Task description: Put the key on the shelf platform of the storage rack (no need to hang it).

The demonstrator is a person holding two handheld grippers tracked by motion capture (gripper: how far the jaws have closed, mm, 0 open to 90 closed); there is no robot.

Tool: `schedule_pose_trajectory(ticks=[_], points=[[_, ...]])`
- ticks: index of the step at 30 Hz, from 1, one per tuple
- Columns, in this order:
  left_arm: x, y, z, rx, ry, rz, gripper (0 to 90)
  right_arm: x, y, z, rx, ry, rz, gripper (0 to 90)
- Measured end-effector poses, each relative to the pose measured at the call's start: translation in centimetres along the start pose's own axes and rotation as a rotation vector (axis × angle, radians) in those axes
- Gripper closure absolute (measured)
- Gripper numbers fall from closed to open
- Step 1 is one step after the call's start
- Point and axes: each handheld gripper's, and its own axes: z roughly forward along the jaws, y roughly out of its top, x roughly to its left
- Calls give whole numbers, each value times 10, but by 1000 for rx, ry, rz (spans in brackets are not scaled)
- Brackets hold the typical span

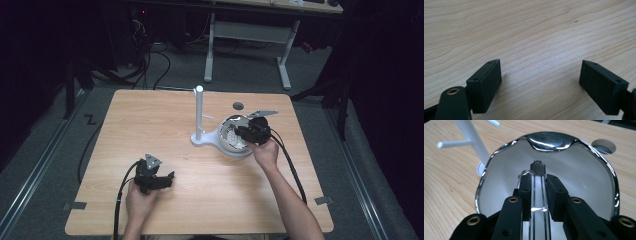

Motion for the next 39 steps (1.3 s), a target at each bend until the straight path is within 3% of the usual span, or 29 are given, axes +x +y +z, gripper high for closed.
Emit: schedule_pose_trajectory(ticks=[11,17,24,33,39], points=[[0,0,0,0,0,1,185,0,-5,12,39,-19,2,744],[0,0,0,0,-1,0,185,-1,-5,8,33,-27,0,632],[0,0,0,0,0,2,185,-2,-3,-5,-2,-22,7,558],[0,0,0,0,1,2,185,-8,-2,-27,-44,-40,20,576],[0,0,0,0,1,1,184,-22,-10,-42,-59,-59,70,575]])
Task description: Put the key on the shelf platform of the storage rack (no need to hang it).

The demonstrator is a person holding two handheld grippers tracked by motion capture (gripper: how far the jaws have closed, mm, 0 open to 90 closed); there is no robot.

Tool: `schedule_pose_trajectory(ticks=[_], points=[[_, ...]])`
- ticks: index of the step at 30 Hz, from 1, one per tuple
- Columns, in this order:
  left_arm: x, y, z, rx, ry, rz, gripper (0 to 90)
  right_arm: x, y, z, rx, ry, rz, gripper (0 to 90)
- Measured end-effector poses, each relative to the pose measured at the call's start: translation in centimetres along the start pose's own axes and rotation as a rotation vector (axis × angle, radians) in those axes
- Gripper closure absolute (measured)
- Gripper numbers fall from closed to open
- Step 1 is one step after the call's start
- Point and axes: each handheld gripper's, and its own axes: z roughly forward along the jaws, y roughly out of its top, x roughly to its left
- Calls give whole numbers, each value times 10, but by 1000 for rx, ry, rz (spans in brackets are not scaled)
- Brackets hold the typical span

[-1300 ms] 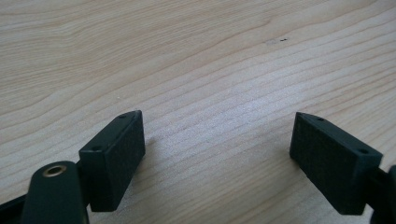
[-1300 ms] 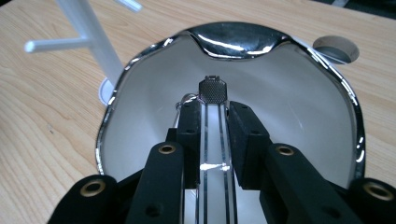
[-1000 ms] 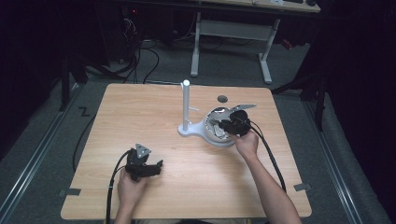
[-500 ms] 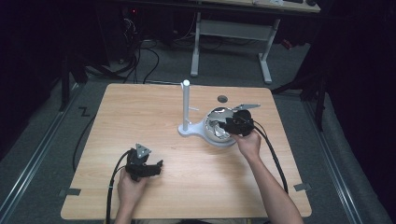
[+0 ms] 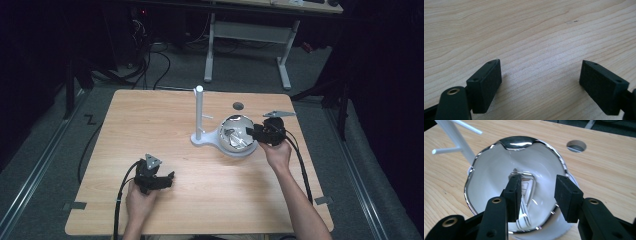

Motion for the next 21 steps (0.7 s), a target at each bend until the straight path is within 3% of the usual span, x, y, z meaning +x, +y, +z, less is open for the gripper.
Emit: schedule_pose_trajectory(ticks=[21], points=[[0,0,0,0,0,0,184,-23,-12,-31,-37,5,59,552]])
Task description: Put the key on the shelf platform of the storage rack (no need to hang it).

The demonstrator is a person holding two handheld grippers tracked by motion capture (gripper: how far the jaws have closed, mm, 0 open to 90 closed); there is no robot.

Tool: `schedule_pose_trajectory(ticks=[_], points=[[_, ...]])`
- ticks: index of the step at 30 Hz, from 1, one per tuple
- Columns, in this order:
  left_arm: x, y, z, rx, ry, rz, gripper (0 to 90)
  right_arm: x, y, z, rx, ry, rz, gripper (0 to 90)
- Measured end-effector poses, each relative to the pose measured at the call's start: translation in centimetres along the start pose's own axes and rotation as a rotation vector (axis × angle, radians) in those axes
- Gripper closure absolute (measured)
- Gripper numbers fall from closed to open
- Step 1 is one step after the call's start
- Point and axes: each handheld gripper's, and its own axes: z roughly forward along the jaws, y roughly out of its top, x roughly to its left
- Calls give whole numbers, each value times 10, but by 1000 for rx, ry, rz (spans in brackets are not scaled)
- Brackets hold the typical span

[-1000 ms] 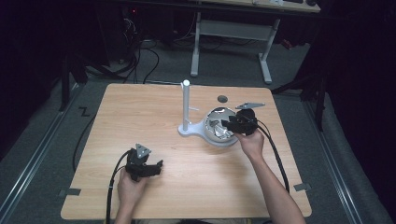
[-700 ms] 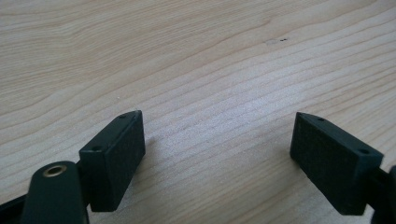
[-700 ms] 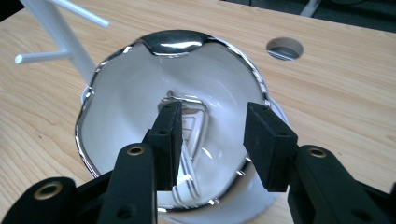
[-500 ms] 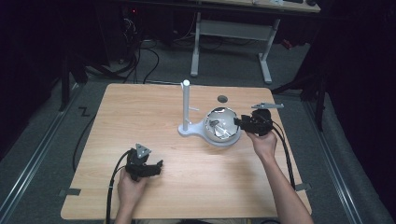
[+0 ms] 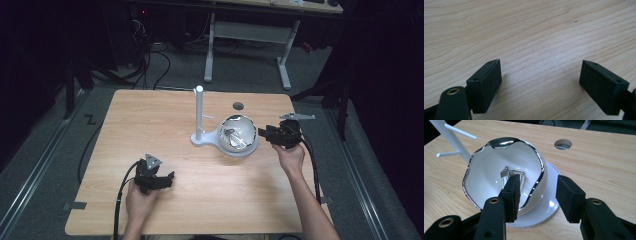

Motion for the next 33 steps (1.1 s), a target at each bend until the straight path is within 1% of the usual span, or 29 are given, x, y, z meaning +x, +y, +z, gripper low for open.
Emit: schedule_pose_trajectory(ticks=[7,14,17,19,23,25,26,28,33], points=[[0,0,0,0,0,0,184,-2,0,-8,0,1,4,552],[0,0,0,0,0,1,184,-2,-1,-17,1,-3,-10,550],[0,0,0,0,0,0,184,-3,-2,-20,13,-31,-29,550],[0,0,0,0,0,-1,184,-3,-3,-21,18,-37,-37,550],[0,0,0,0,0,-1,184,-7,-9,-24,5,-27,-6,551],[0,0,0,0,0,-1,184,-9,-12,-26,11,-31,-1,551],[0,0,0,0,0,0,184,-10,-13,-28,6,-30,-3,551],[0,0,0,1,0,0,184,-11,-14,-31,-5,-23,11,551],[0,0,0,1,0,0,184,-17,-21,-37,-4,-32,21,551]])
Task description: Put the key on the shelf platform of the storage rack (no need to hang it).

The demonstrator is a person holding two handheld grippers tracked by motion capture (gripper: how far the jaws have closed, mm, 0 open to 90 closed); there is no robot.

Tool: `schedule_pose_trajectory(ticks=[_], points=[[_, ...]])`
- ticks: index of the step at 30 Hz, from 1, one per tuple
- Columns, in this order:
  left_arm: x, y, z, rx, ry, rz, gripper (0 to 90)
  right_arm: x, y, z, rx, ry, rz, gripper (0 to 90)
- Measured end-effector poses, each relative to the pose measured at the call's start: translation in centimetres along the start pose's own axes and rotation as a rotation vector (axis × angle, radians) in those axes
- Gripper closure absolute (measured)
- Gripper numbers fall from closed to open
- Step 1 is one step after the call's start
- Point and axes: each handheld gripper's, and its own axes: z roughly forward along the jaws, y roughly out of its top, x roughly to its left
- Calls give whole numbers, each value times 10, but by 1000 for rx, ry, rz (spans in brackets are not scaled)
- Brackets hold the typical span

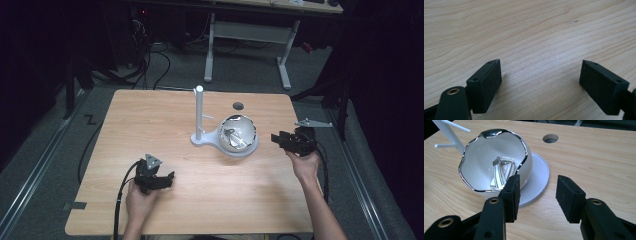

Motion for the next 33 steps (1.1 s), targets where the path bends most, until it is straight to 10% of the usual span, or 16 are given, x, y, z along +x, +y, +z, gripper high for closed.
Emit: schedule_pose_trajectory(ticks=[33], points=[[0,0,0,0,0,0,184,-8,-31,-43,-68,32,53,547]])
